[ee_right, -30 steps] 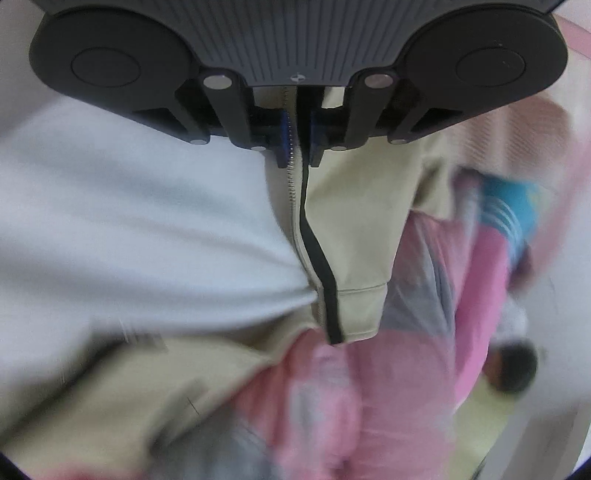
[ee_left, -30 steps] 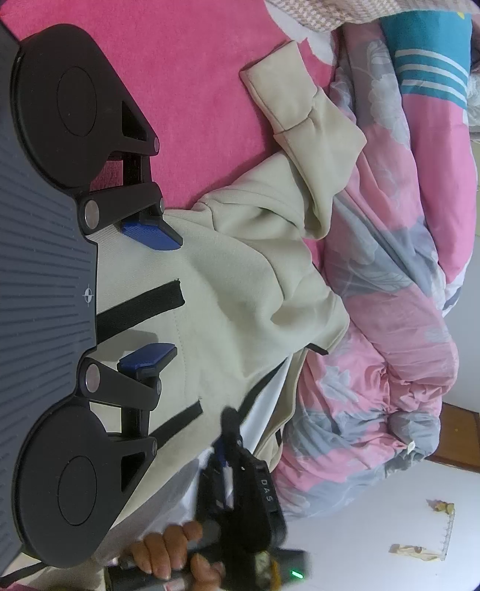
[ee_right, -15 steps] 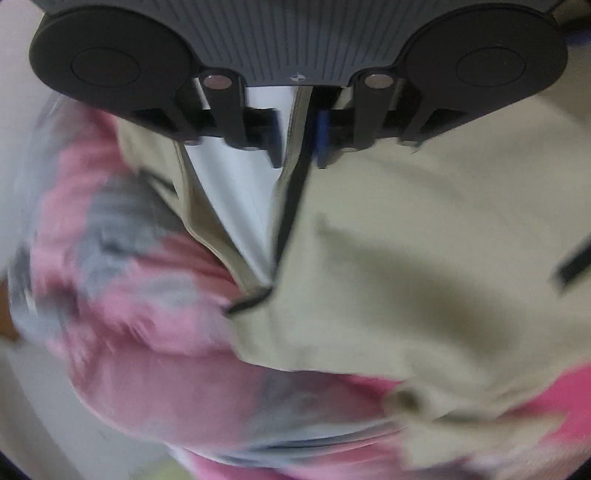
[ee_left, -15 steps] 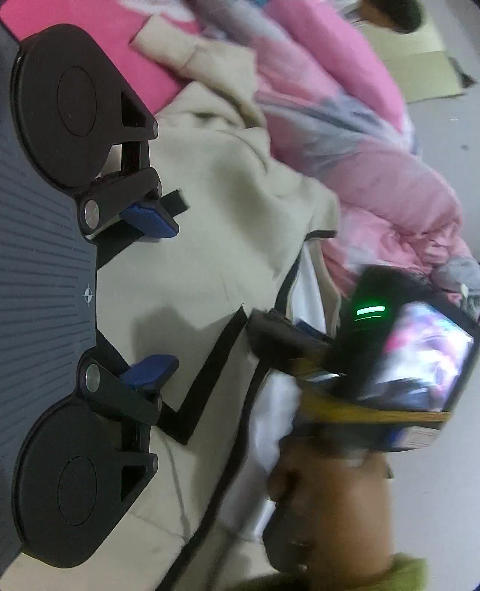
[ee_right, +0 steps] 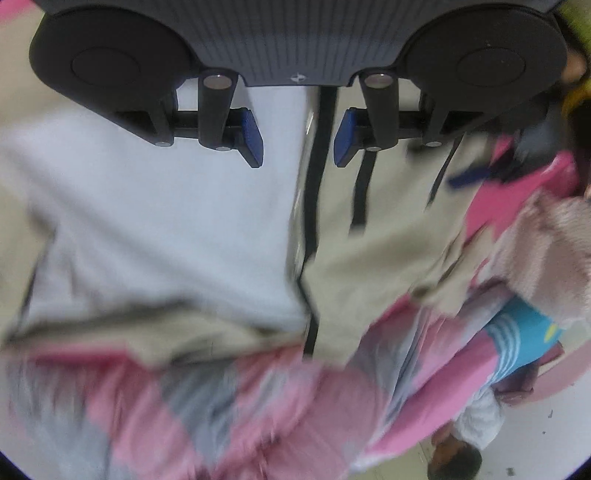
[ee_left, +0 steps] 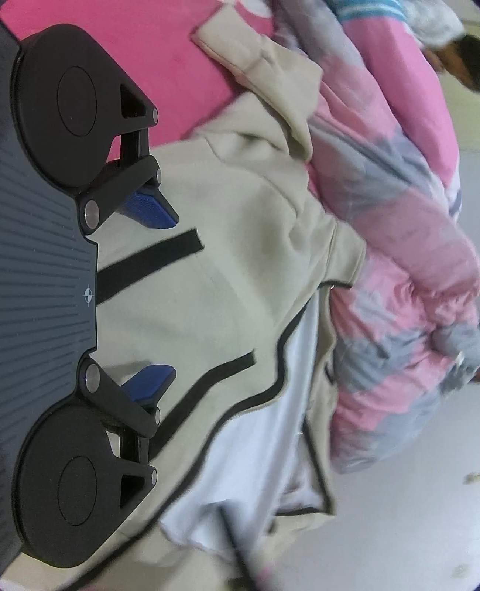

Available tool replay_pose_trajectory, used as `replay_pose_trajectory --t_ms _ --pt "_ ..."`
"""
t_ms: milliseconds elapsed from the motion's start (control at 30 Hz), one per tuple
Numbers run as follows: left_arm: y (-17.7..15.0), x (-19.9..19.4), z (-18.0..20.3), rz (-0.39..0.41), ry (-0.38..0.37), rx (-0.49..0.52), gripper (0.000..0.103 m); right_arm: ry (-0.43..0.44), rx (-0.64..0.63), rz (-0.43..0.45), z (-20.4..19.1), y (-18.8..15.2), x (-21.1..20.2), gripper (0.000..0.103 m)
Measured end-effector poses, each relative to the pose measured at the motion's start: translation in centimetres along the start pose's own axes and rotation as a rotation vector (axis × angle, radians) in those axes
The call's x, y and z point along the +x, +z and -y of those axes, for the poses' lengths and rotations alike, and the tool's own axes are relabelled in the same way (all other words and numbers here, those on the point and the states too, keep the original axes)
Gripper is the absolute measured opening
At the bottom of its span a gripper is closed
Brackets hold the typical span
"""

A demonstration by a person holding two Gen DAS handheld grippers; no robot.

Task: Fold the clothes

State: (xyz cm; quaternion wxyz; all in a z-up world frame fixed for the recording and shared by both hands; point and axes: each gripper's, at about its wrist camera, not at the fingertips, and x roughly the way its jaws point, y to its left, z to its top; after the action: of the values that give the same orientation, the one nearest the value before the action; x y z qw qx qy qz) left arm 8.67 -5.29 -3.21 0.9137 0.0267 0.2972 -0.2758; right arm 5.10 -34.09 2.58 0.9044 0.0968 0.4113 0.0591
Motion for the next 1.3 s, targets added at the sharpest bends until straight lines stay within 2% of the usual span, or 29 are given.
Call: replay_pose_trajectory --t_ms 167,267,467,633,733,800,867,933,1033,1167,1300 --pt "-0.2 -2.8 -2.8 0.029 -0.037 -0.140 0.081 0.071 0.074 -0.084 0.7 -4.2 -1.4 0.039" --pt "-0.8 -4.6 -4.5 0.030 -0.032 -0.244 0.080 0.078 0.062 -0.083 0.5 -4.7 -1.6 0.032" --pt "-5.9 -9.0 -6.5 -0.040 -0.112 -0.508 0.078 0.093 0.037 -0.082 0.0 -5.6 -2.0 0.031" --pt "-8.4 -12.3 -4.8 0.005 -0.088 -0.545 0.074 0.105 0.016 -0.081 -0.5 -6.4 -2.4 0.031" --pt "-9.3 -12.9 -3.6 0.014 -0.089 -0.552 0.059 0.112 0.004 -0.081 -0.7 -6.9 -2.6 0.030" --pt "-9.7 -13.0 -2.7 0.013 -0.076 -0.531 0.052 0.116 -0.005 -0.081 -0.9 -7.2 -2.8 0.026" --pt "-10.1 -13.0 -2.0 0.025 -0.060 -0.516 0.037 0.121 -0.013 -0.080 -1.1 -7.5 -2.9 0.025" --pt "-10.3 -13.0 -1.6 0.031 -0.050 -0.516 0.033 0.126 -0.021 -0.080 -1.2 -7.8 -3.1 0.025" --pt "-10.5 -12.9 -0.9 0.037 -0.016 -0.496 0.033 0.133 -0.033 -0.078 -1.4 -8.2 -3.2 0.025" --pt "-10.5 -12.9 -0.1 0.043 0.025 -0.460 0.032 0.137 -0.038 -0.059 -1.3 -8.3 -3.0 0.012" --pt "-10.4 -13.1 -0.2 0.042 0.032 -0.462 0.032 0.111 -0.070 -0.001 -1.6 -7.4 -3.7 0.009"
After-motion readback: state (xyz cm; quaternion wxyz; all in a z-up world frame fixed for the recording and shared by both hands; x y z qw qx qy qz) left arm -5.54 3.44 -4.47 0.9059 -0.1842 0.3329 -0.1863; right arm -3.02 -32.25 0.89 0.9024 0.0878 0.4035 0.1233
